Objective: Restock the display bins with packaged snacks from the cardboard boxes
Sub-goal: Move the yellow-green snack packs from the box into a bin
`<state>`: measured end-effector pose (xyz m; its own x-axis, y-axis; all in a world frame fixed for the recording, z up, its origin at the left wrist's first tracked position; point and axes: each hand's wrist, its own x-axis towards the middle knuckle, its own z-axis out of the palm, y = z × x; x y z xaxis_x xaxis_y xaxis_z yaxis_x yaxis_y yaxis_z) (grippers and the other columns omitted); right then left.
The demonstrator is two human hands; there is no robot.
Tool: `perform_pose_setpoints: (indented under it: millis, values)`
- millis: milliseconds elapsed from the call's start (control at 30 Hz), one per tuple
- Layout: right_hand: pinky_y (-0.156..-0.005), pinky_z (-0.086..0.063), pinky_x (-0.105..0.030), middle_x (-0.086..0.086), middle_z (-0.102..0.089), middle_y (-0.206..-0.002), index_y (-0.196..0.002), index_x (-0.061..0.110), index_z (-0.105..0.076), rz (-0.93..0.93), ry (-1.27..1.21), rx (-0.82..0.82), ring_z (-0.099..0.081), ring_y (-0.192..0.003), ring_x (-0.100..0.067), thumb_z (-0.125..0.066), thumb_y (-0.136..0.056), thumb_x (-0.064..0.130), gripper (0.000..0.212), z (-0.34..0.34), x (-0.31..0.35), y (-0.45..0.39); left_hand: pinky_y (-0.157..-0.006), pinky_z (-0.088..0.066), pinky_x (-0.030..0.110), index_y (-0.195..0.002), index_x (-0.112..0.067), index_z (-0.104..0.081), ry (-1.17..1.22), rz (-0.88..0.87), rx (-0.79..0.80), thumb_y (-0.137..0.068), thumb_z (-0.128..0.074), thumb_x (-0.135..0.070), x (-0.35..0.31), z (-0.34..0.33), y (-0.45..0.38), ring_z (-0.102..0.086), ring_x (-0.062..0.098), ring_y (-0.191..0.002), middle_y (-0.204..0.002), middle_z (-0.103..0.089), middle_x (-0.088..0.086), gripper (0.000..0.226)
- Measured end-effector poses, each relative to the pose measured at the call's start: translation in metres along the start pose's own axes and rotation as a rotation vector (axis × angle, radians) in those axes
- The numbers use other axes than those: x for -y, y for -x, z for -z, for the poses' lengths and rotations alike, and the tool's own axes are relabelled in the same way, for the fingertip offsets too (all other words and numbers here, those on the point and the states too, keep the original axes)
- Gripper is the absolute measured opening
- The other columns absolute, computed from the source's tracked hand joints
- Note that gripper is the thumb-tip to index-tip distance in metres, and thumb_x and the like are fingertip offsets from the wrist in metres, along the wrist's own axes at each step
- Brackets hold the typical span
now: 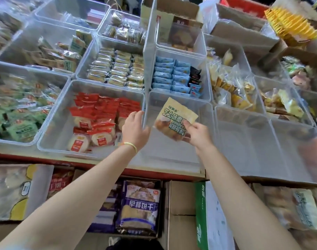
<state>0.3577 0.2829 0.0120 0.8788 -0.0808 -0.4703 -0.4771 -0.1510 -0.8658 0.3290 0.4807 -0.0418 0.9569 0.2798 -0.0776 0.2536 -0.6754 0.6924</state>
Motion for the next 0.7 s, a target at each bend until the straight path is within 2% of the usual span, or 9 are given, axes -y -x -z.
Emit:
perform_pose_setpoints:
  millis: [133, 233, 333, 400, 467, 500, 600, 700]
  values:
    - [-0.077, -0.058, -0.043, -0.015, -0.069, -0.101, -0.086, 0.015, -0.065, -0.043, -0.025, -0.058, -0.067, -0.079, -0.024, -0.059, -0.1, 0.015, 0.015, -0.012, -0.023, -0.067, -0.111, -0.033, 0.047, -0.155, -0.023, -0.021, -0.27, -0.041, 0.144, -0.089, -0.054, -0.025, 0.014, -0.033, -0.026, -0.03, 0.033, -0.142, -0.159, -0.024, 0.015, 0.073]
    - [-0.08, -0.06, -0.046, -0.014, -0.071, -0.106, -0.094, 0.015, -0.067, -0.03, -0.004, -0.065, -0.068, -0.088, -0.027, -0.061, -0.099, 0.016, 0.008, -0.028, -0.031, -0.111, -0.099, -0.039, 0.047, -0.155, -0.031, -0.017, -0.327, -0.026, 0.163, -0.089, -0.049, -0.025, 0.022, -0.044, -0.031, -0.041, 0.035, -0.131, -0.151, -0.033, 0.014, 0.073]
    - [-0.061, -0.061, -0.035, -0.011, -0.071, -0.105, -0.101, 0.013, -0.067, -0.011, -0.003, -0.043, -0.069, -0.088, -0.026, -0.061, -0.099, 0.015, 0.007, -0.048, -0.03, -0.147, -0.089, -0.043, 0.045, -0.153, -0.031, -0.02, -0.364, -0.059, 0.086, -0.088, -0.048, -0.025, 0.024, -0.049, -0.031, -0.047, 0.035, -0.121, -0.144, -0.041, 0.014, 0.072]
    - [-0.048, -0.054, -0.024, -0.007, -0.07, -0.098, -0.099, 0.014, -0.068, 0.018, 0.047, -0.054, -0.068, -0.082, -0.023, -0.063, -0.097, 0.015, 0.006, -0.059, -0.029, -0.164, -0.084, -0.045, 0.044, -0.152, -0.031, -0.022, -0.363, -0.077, 0.064, -0.087, -0.047, -0.024, 0.026, -0.051, -0.033, -0.049, 0.035, -0.118, -0.14, -0.044, 0.014, 0.071]
    - [-0.044, -0.047, -0.018, -0.002, -0.069, -0.088, -0.094, 0.017, -0.069, 0.045, 0.153, -0.075, -0.064, -0.074, -0.019, -0.065, -0.096, 0.017, 0.005, -0.067, -0.03, -0.178, -0.082, -0.047, 0.044, -0.151, -0.031, -0.025, -0.36, -0.098, 0.045, -0.086, -0.047, -0.024, 0.029, -0.052, -0.032, -0.049, 0.035, -0.117, -0.139, -0.046, 0.014, 0.069]
    - [-0.049, -0.049, -0.018, 0.0, -0.068, -0.085, -0.091, 0.019, -0.068, 0.049, 0.192, -0.087, -0.064, -0.074, -0.018, -0.066, -0.095, 0.018, 0.006, -0.069, -0.032, -0.184, -0.082, -0.047, 0.044, -0.15, -0.031, -0.025, -0.362, -0.102, 0.038, -0.086, -0.047, -0.025, 0.03, -0.053, -0.032, -0.049, 0.035, -0.117, -0.139, -0.047, 0.013, 0.068]
    - [-0.078, -0.057, -0.032, 0.001, -0.07, -0.09, -0.09, 0.021, -0.072, 0.05, 0.252, -0.135, -0.066, -0.085, -0.018, -0.068, -0.094, 0.025, 0.007, -0.072, -0.039, -0.199, -0.081, -0.047, 0.043, -0.15, -0.031, -0.025, -0.387, -0.095, 0.022, -0.087, -0.047, -0.025, 0.031, -0.056, -0.032, -0.049, 0.032, -0.116, -0.139, -0.047, 0.011, 0.067]
    - [-0.075, -0.053, -0.03, 0.0, -0.071, -0.092, -0.088, 0.021, -0.071, 0.069, 0.345, -0.166, -0.064, -0.084, -0.018, -0.065, -0.095, 0.03, 0.013, -0.076, -0.04, -0.199, -0.082, -0.048, 0.042, -0.151, -0.031, -0.023, -0.411, -0.082, 0.029, -0.088, -0.047, -0.025, 0.029, -0.055, -0.032, -0.048, 0.03, -0.118, -0.14, -0.045, 0.011, 0.068]
